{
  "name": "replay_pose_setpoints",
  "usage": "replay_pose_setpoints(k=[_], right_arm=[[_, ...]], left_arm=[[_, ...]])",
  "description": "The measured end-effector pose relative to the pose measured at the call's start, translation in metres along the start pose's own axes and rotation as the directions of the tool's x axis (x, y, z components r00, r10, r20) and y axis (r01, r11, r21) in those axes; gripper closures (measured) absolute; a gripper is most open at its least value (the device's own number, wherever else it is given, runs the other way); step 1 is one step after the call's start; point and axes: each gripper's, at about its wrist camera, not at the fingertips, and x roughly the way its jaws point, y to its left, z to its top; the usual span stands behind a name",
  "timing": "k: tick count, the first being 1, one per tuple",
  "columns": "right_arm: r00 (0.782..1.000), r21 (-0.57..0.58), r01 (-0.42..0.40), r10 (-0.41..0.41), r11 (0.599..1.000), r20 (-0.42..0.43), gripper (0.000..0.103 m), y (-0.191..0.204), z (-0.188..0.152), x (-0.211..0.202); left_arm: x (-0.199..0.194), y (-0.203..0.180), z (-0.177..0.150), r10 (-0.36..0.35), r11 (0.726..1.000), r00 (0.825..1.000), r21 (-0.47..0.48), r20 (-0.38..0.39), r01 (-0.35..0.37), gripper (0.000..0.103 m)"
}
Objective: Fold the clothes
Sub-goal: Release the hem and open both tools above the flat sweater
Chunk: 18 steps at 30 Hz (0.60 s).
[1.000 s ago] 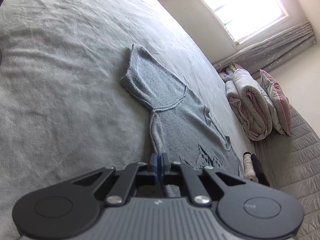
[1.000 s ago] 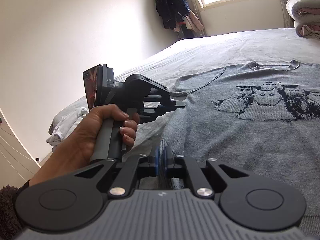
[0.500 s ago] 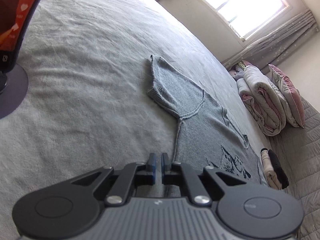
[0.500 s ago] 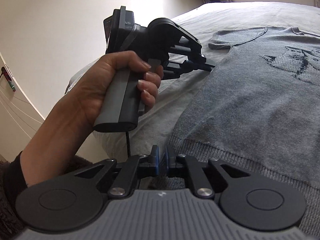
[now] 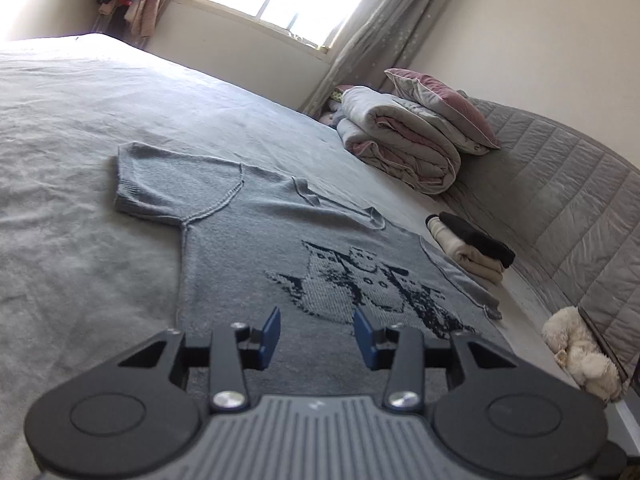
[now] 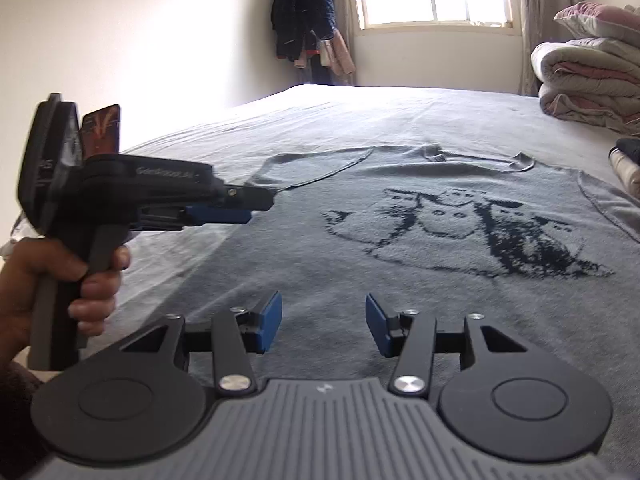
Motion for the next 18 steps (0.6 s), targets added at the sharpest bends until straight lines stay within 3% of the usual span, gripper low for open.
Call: replay_pose_setpoints(k=[3, 4, 7, 10, 15, 18], right_arm=[[0.993, -0.025, 0.092, -0.093, 0.995, -0.068, 0.037, -0.024, -0.009, 0.019], [0.992, -0.02, 0.094, -0.096, 0.995, -0.079, 0.03, -0.031, -0.014, 0.02], [0.991, 0.004, 0.093, -0.093, 0.996, -0.097, 0.021, -0.04, -0.022, 0.01], [0.989, -0.038, 0.101, -0.104, 0.994, -0.1, 0.008, -0.041, -0.037, -0.012], [0.991, -0.045, 0.049, -0.054, 0.998, -0.125, 0.003, -0.058, -0.057, -0.05], [0.983, -0.076, 0.04, -0.054, 0.996, -0.177, 0.0, -0.061, -0.055, -0.063]], left_arm=[[0.013, -0.01, -0.017, 0.019, 0.992, 0.996, 0.124, -0.082, -0.009, 0.059], [0.015, -0.012, -0.024, 0.028, 0.985, 0.994, 0.171, -0.101, -0.01, 0.057], [0.004, -0.018, -0.034, 0.016, 0.962, 0.994, 0.274, -0.107, 0.014, 0.043], [-0.01, -0.017, -0.042, 0.002, 0.946, 0.993, 0.321, -0.12, 0.036, 0.039], [-0.034, -0.019, -0.048, 0.005, 0.915, 0.987, 0.398, -0.163, 0.062, 0.032], [-0.039, -0.021, -0.041, 0.011, 0.924, 0.983, 0.377, -0.183, 0.06, 0.028]])
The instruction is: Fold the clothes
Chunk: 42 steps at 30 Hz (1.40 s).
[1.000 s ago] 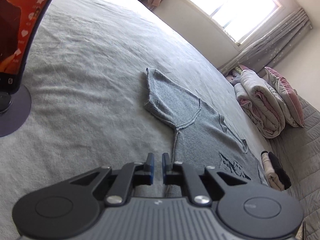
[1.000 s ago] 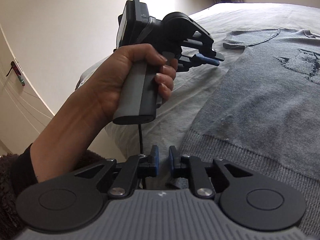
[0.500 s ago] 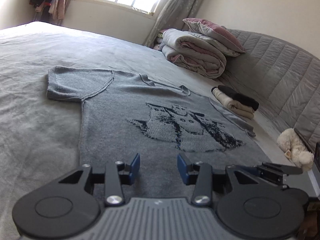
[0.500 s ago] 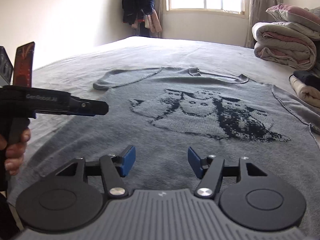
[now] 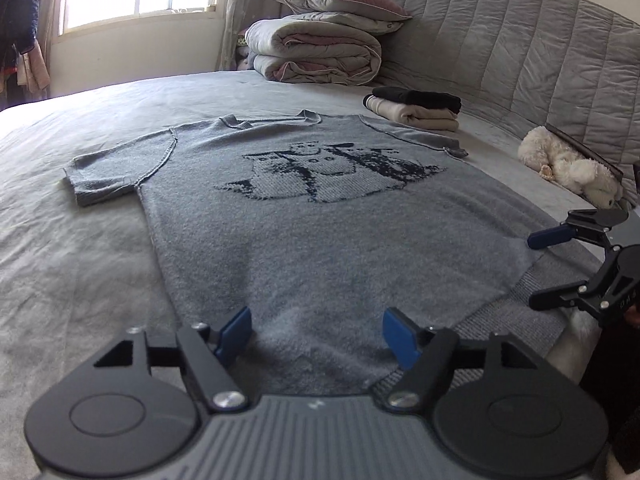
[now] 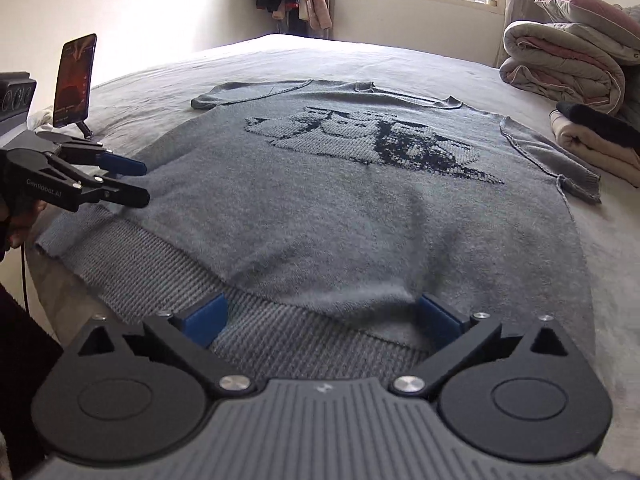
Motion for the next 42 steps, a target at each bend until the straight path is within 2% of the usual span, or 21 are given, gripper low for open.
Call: replay_pose_setpoints(k=[4, 8, 11, 13, 16, 20, 24, 28, 32, 36, 39, 42], right_arm=[[0.999, 0.011, -0.043, 0.043, 0.999, 0.002, 0.0, -0.008, 0.02, -0.005], [0.998, 0.028, -0.043, 0.041, 0.999, 0.056, 0.002, -0.018, 0.056, 0.005], [0.996, 0.066, -0.044, 0.038, 0.997, 0.081, 0.011, -0.028, 0.085, 0.024], [0.997, 0.094, -0.03, 0.022, 0.995, 0.078, 0.031, -0.035, 0.104, 0.043], [0.998, 0.122, -0.022, 0.014, 0.992, 0.066, 0.041, -0.04, 0.13, 0.072], [0.997, 0.133, -0.03, 0.021, 0.991, 0.069, 0.045, -0.04, 0.166, 0.111], [0.996, 0.154, -0.048, 0.035, 0.987, 0.082, 0.049, -0.033, 0.2, 0.154], [0.995, 0.191, -0.068, 0.052, 0.979, 0.085, 0.051, -0.026, 0.234, 0.197], [0.998, 0.206, -0.033, 0.022, 0.978, 0.057, 0.053, -0.021, 0.257, 0.239], [0.998, 0.178, 0.049, -0.039, 0.983, -0.057, 0.061, -0.017, 0.262, 0.287], [0.997, 0.154, 0.082, -0.08, 0.985, -0.015, 0.061, -0.018, 0.268, 0.305], [0.997, 0.162, 0.079, -0.082, 0.984, 0.013, 0.061, -0.026, 0.282, 0.325]], left_arm=[[0.005, 0.002, 0.027, 0.034, 0.996, 0.999, -0.081, 0.041, -0.031, 0.022], [0.024, 0.002, 0.062, 0.066, 0.995, 0.995, -0.084, 0.073, -0.06, 0.021], [0.048, 0.008, 0.078, 0.104, 0.991, 0.989, -0.099, 0.102, -0.094, 0.02], [0.062, 0.014, 0.08, 0.124, 0.984, 0.985, -0.142, 0.121, -0.106, 0.02], [0.084, 0.021, 0.081, 0.128, 0.977, 0.985, -0.187, 0.115, -0.105, 0.021], [0.099, 0.02, 0.084, 0.143, 0.982, 0.983, -0.138, 0.115, -0.127, 0.02], [0.11, 0.028, 0.08, 0.135, 0.979, 0.988, -0.162, 0.071, -0.122, 0.021], [0.114, 0.03, 0.077, 0.108, 0.981, 0.992, -0.166, 0.064, -0.096, 0.013], [0.116, 0.032, 0.077, 0.089, 0.983, 0.994, -0.168, 0.058, -0.078, 0.01], [0.117, 0.031, 0.077, 0.083, 0.983, 0.995, -0.167, 0.052, -0.073, 0.008], [0.117, 0.03, 0.077, 0.083, 0.984, 0.995, -0.165, 0.049, -0.074, 0.008], [0.117, 0.03, 0.078, 0.077, 0.985, 0.996, -0.161, 0.046, -0.069, 0.007]])
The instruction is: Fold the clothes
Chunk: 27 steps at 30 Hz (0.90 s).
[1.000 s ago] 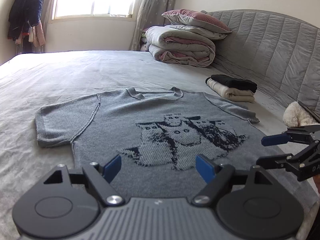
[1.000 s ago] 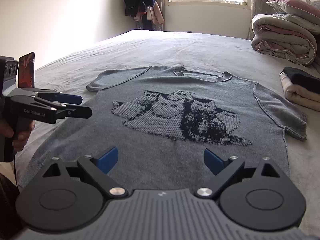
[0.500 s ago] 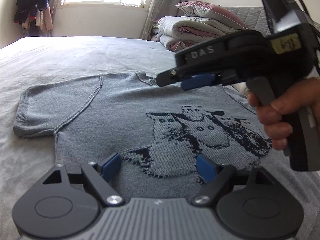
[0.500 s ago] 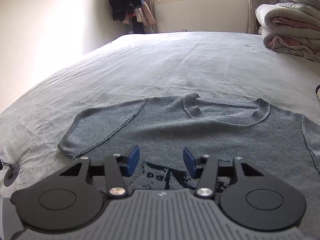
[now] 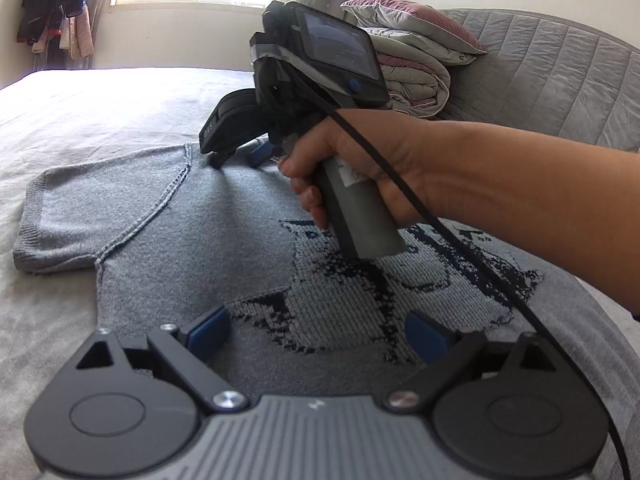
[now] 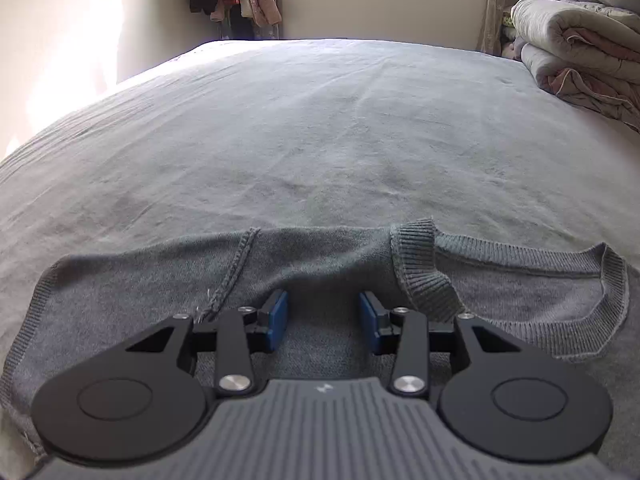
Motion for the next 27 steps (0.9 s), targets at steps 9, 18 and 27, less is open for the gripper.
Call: replay_pose_setpoints(k=[9, 18, 27], right_arm=[[0.998, -0.052, -0.027, 0.03, 0.998, 0.05, 0.058, -0.006, 0.032, 0.025], [0.995, -0.081, -0.065, 0.071, 0.995, 0.073, 0.057, -0.055, -0.001, -0.068], [0.998, -0.058, -0.061, 0.062, 0.996, 0.016, 0.057, -0.057, -0.047, -0.073]], left_arm=[[0.0, 0.012, 0.003, -0.064, 0.997, 0.998, -0.045, 0.005, 0.065, 0.003], [-0.003, 0.027, 0.009, -0.02, 0.992, 0.999, -0.124, 0.042, 0.025, 0.003], [0.0, 0.02, 0.007, 0.023, 0.997, 1.0, -0.072, 0.021, -0.022, 0.003]])
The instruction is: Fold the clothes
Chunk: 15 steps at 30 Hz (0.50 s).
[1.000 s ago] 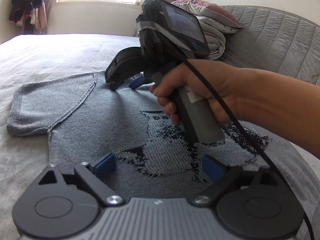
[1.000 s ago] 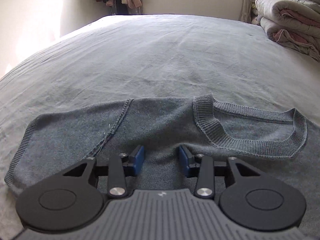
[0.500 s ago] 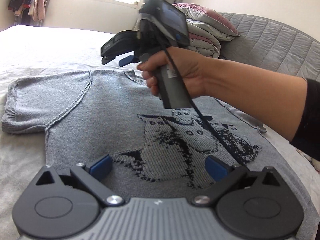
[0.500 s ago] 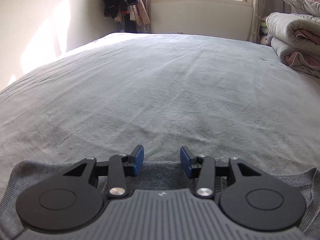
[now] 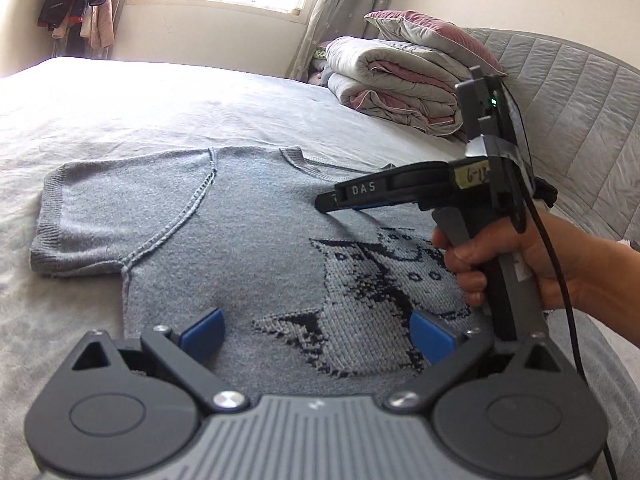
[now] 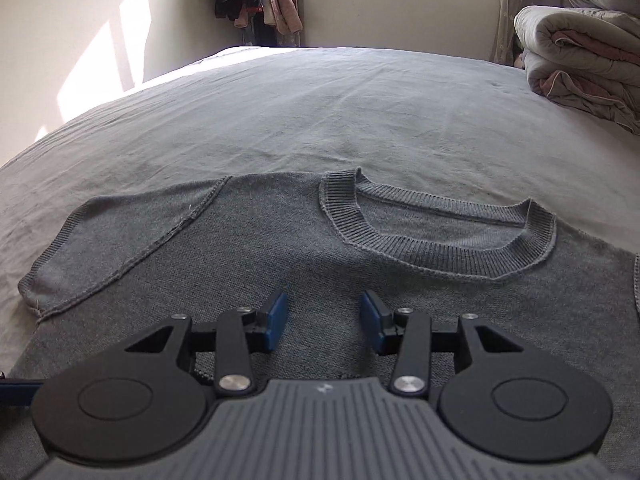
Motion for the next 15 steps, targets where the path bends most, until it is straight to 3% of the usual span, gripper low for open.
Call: replay_pose_setpoints(k=[7, 12, 15], right_arm=[[0.997, 0.006, 0.08, -0.08, 0.997, 0.023, 0.057, -0.002, 0.043, 0.056], [0.993, 0.061, 0.085, -0.09, 0.995, 0.074, 0.057, -0.014, 0.047, 0.034], [0.993, 0.021, 0.095, -0.096, 0.995, 0.068, 0.057, -0.022, 0.03, 0.009]], left_arm=[[0.0, -0.004, -0.001, 0.021, 0.999, 1.0, 0.03, -0.013, -0.021, 0.003], [0.001, -0.004, 0.001, 0.022, 0.999, 1.0, 0.027, -0.009, -0.022, 0.003], [0.003, -0.005, 0.002, 0.024, 0.999, 1.0, 0.026, -0.008, -0.024, 0.003]])
